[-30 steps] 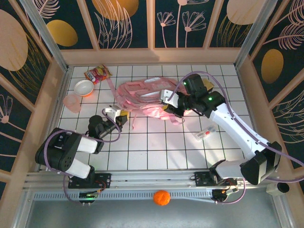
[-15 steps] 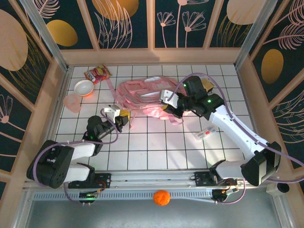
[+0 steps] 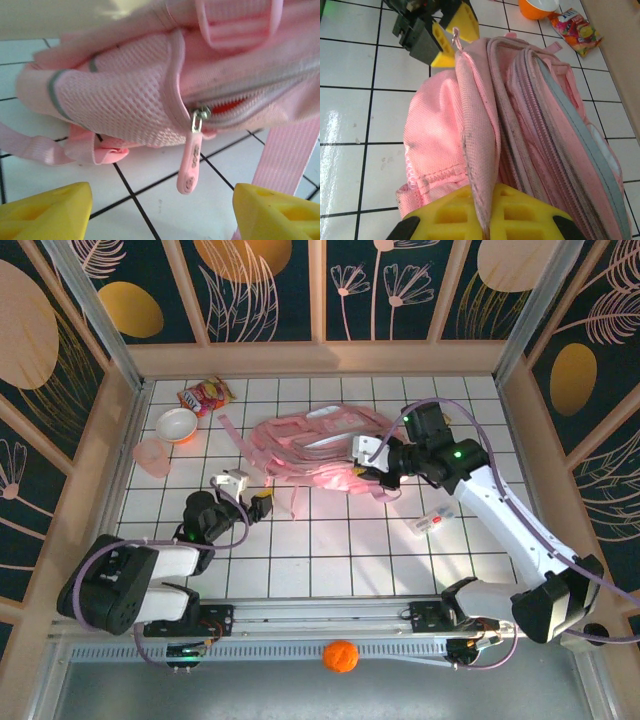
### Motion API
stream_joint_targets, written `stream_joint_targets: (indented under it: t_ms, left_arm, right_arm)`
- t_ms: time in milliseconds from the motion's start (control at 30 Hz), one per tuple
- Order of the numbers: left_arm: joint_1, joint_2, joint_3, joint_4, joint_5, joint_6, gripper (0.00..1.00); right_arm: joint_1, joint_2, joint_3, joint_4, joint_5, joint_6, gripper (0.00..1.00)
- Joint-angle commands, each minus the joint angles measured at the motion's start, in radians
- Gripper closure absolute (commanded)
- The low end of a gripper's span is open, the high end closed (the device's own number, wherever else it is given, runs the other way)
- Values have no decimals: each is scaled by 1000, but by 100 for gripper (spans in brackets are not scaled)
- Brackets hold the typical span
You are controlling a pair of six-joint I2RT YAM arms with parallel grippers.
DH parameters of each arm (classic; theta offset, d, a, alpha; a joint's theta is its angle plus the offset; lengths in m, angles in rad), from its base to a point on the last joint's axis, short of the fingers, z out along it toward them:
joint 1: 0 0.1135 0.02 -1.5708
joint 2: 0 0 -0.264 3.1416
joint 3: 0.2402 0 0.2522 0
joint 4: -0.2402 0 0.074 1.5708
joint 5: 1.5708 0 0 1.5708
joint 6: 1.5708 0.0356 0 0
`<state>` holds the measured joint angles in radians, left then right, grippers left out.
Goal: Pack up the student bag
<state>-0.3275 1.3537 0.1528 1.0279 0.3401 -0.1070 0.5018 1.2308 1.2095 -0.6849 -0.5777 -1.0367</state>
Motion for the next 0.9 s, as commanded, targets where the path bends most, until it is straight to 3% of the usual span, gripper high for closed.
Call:
stream_joint_targets:
  t_ms: [0,233,333,667,867]
  left_arm:
    - [0,39,47,30,113,67,26]
    - [-8,72,99,22,182,142,30]
    - [-8,99,109,28,202,147,37]
    - [-17,97,100,67,240,105,96]
    - [-22,54,100,48,266,29,100]
  right_arm:
    - [-11,-43,49,21,-119,-40,100]
    - [-16,-43,37,14,-126,-35,100]
    - [-17,-45,33,22,-129,-30,100]
    - [-17,-47,7,68,-97,20,100]
    - [-4,-66,-71,224,-11,128,100]
